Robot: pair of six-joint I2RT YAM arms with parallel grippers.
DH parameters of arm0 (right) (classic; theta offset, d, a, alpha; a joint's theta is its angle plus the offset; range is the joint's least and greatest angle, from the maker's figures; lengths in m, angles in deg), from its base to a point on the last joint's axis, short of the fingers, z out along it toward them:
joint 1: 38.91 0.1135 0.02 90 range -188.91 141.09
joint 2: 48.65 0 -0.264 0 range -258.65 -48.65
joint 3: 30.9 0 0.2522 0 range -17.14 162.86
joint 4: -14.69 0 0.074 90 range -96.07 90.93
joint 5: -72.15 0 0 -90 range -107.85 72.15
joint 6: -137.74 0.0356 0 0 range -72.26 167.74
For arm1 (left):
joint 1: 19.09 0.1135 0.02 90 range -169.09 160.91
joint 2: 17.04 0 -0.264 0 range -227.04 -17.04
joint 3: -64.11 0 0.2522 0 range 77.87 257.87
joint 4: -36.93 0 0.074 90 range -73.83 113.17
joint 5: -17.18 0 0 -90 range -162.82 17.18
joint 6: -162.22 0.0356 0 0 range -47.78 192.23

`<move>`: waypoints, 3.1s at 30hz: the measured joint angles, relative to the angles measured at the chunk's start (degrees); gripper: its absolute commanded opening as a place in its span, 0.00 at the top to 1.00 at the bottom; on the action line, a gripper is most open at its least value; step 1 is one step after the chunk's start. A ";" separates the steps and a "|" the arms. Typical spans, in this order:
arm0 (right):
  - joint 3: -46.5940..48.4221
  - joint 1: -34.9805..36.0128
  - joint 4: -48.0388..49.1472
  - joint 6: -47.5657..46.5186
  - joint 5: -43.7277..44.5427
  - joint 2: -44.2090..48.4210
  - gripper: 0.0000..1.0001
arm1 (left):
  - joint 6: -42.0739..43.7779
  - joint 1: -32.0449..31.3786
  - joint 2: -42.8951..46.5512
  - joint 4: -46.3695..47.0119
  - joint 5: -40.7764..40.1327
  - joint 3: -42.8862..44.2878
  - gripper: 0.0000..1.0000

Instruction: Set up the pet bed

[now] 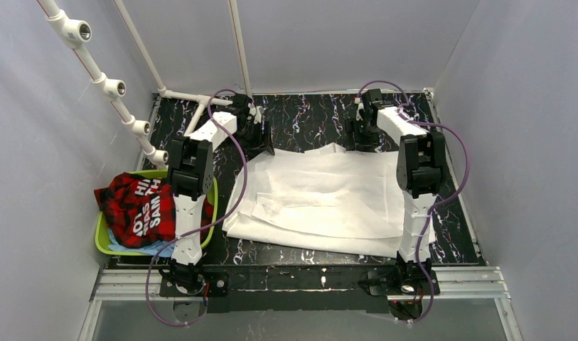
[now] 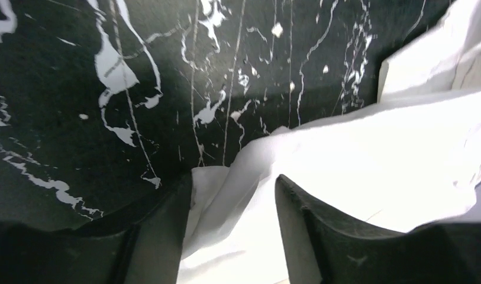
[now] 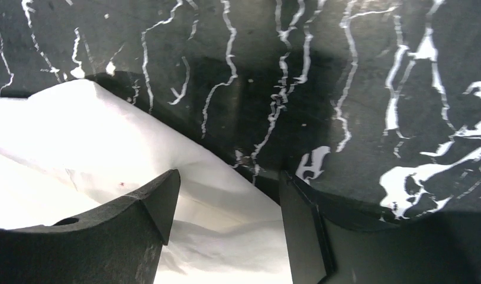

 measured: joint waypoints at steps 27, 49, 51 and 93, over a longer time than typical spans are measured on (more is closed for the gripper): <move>-11.58 8.11 11.45 1.18 18.71 12.52 0.99 | -2.82 -0.35 22.03 8.81 -11.39 -20.61 1.00; -37.46 7.82 29.59 11.04 9.88 51.49 0.99 | -12.04 -0.09 11.23 5.92 -22.95 -2.12 0.16; -37.46 7.82 26.32 12.50 10.62 53.62 0.99 | -14.21 0.04 7.96 3.41 -23.52 0.46 0.16; -26.45 26.32 52.85 0.48 -13.14 14.25 0.26 | -10.05 0.81 25.68 7.23 -14.64 -21.59 0.97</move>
